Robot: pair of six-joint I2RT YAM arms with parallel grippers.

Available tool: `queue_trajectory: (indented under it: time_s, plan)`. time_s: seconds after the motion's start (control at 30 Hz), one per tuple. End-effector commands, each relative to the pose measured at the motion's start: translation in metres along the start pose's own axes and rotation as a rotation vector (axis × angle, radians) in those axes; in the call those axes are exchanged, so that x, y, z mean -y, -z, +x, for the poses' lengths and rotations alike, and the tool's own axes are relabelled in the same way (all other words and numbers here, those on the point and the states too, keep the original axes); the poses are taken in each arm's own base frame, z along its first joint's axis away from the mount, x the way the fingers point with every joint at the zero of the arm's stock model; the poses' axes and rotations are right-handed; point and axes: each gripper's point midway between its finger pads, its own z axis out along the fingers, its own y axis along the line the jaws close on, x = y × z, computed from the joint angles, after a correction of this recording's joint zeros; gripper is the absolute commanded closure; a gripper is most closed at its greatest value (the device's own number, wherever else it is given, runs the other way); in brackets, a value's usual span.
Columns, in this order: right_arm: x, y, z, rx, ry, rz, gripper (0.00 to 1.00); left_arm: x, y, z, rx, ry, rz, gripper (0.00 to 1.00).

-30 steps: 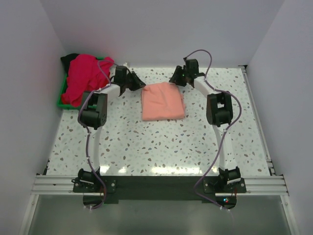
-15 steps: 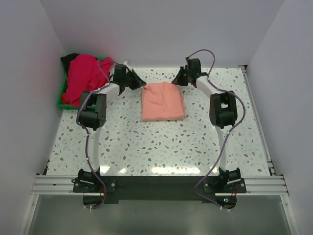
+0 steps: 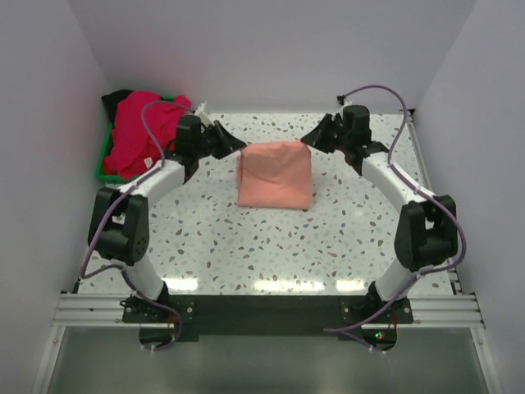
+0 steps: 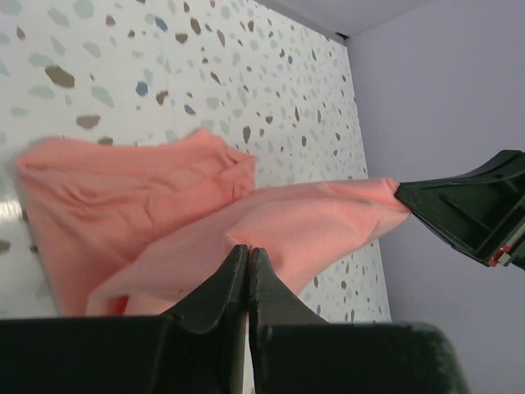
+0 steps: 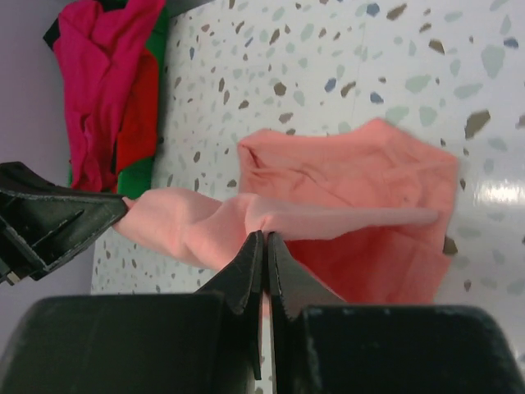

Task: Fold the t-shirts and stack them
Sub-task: Fold the tshirt

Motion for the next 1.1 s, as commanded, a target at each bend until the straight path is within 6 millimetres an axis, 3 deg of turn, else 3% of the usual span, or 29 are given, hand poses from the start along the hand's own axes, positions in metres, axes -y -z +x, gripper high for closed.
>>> queue_trajectory:
  time_s: [0.0,0.03,0.07,0.1,0.13,0.17,0.2,0.23,0.27,0.33,0.37,0.4,0.5,0.57,0.67,0.77,0.83,0.87,0.9,1.07]
  plan:
    - [-0.011,0.044,0.022,0.021,-0.011,-0.043,1.0,0.027,0.039,0.029,0.019,-0.003,0.033,1.0]
    - [-0.013,0.057,0.031,0.02,-0.016,-0.047,1.0,0.028,0.047,0.04,0.017,-0.001,0.025,1.0]
    - [0.004,0.065,0.059,-0.018,-0.031,-0.015,1.0,0.009,0.056,0.064,0.0,0.023,-0.031,1.0]
    - [-0.011,0.092,0.061,0.014,-0.01,-0.04,1.0,0.029,0.073,0.073,0.014,0.011,0.008,1.0]
    - [-0.008,0.103,0.074,0.006,-0.014,-0.028,1.0,0.028,0.082,0.086,0.008,0.017,-0.001,1.0]
    - [0.01,0.111,0.102,-0.034,-0.027,0.006,1.0,0.005,0.091,0.111,-0.012,0.04,-0.061,1.0]
    - [0.01,0.124,0.121,-0.055,-0.023,0.016,1.0,0.019,0.108,0.121,-0.001,0.047,-0.022,1.0]
    - [0.001,0.146,0.126,-0.021,-0.012,-0.016,0.99,0.014,0.117,0.134,-0.005,0.059,-0.031,0.96]
    - [0.015,0.156,0.161,-0.083,-0.035,0.014,0.93,0.005,0.133,0.157,-0.014,0.085,-0.037,0.9]
    - [0.008,0.188,0.176,-0.048,-0.068,-0.049,0.92,-0.005,0.149,0.179,-0.028,0.112,-0.042,0.82]
    - [0.021,0.192,0.199,-0.084,-0.09,-0.034,0.85,-0.021,0.157,0.2,-0.06,0.129,-0.064,0.77]
    - [0.034,0.202,0.217,-0.129,-0.109,0.001,0.78,-0.016,0.168,0.201,-0.046,0.145,-0.032,0.7]
    - [0.05,0.228,0.241,-0.132,-0.146,0.012,0.57,-0.022,0.184,0.214,-0.06,0.158,-0.027,0.54]
    - [0.057,0.238,0.242,-0.097,-0.141,0.026,0.46,-0.032,0.191,0.223,-0.081,0.165,-0.067,0.48]
    - [0.068,0.239,0.243,-0.089,-0.13,0.078,0.45,-0.033,0.195,0.215,-0.042,0.148,-0.087,0.46]
    - [0.073,0.226,0.24,-0.112,-0.091,0.118,0.45,-0.036,0.186,0.211,-0.058,0.109,-0.124,0.46]
    - [0.079,0.213,0.235,-0.132,-0.048,0.169,0.47,-0.052,0.173,0.218,-0.115,0.08,-0.217,0.48]
    - [0.079,0.209,0.233,-0.14,-0.034,0.174,0.47,-0.049,0.172,0.212,-0.098,0.062,-0.212,0.49]
    - [0.078,0.201,0.225,-0.118,-0.018,0.177,0.47,-0.06,0.168,0.213,-0.106,0.048,-0.266,0.49]
    - [0.073,0.166,0.209,-0.133,0.025,0.196,0.52,-0.074,0.151,0.192,-0.028,0.011,-0.363,0.48]
